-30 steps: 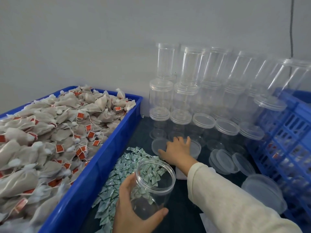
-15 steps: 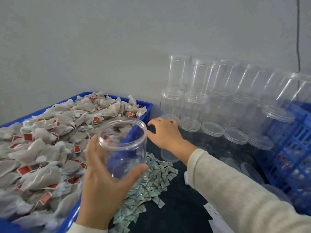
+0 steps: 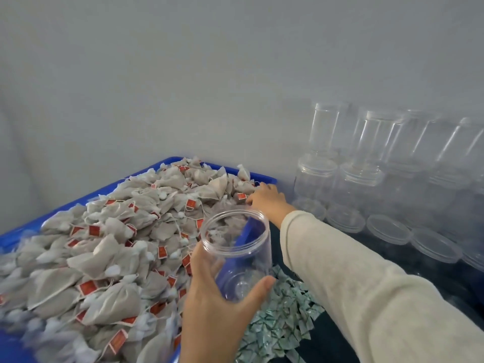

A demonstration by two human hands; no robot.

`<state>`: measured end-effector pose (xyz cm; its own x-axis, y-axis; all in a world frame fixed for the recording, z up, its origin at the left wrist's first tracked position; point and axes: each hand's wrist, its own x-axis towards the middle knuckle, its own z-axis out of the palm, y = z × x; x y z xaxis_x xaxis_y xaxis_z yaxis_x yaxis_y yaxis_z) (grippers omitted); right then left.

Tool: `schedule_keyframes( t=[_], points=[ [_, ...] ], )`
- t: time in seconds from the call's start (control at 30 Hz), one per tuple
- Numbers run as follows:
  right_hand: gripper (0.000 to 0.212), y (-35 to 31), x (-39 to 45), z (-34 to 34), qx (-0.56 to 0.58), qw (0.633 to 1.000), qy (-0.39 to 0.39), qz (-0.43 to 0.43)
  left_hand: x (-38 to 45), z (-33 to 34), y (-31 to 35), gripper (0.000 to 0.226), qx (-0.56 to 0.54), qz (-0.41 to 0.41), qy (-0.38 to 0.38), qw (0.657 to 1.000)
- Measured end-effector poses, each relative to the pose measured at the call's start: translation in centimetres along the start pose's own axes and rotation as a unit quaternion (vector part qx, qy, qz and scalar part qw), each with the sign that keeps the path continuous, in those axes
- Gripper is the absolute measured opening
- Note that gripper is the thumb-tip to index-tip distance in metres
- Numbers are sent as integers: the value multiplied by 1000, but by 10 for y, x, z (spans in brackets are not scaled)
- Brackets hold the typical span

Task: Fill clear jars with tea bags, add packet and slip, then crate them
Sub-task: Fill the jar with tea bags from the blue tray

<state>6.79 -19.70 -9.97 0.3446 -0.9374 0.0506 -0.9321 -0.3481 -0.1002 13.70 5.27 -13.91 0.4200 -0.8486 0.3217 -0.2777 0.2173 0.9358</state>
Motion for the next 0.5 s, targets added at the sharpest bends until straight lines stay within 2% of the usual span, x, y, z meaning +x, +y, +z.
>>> schedule_keyframes(
  t=[0.07,0.13,0.2,0.37,0.5],
  points=[
    [72,2,7,4,9,999,-42,24,-1,0,0,105,18,15,-1,1000],
    [85,3,9,7,43,996,-59,55,-1,-1,2,105,23,24,3,999],
    [75,3,9,10,85,993,-28,73,0,0,3,106,12,28,0,1000],
    [29,8,10,12,119,990,70,30,-1,0,3,107,2,43,-5,999],
    [24,19,1,0,117,982,147,-14,-1,1,3,102,-7,47,-18,999]
  ],
)
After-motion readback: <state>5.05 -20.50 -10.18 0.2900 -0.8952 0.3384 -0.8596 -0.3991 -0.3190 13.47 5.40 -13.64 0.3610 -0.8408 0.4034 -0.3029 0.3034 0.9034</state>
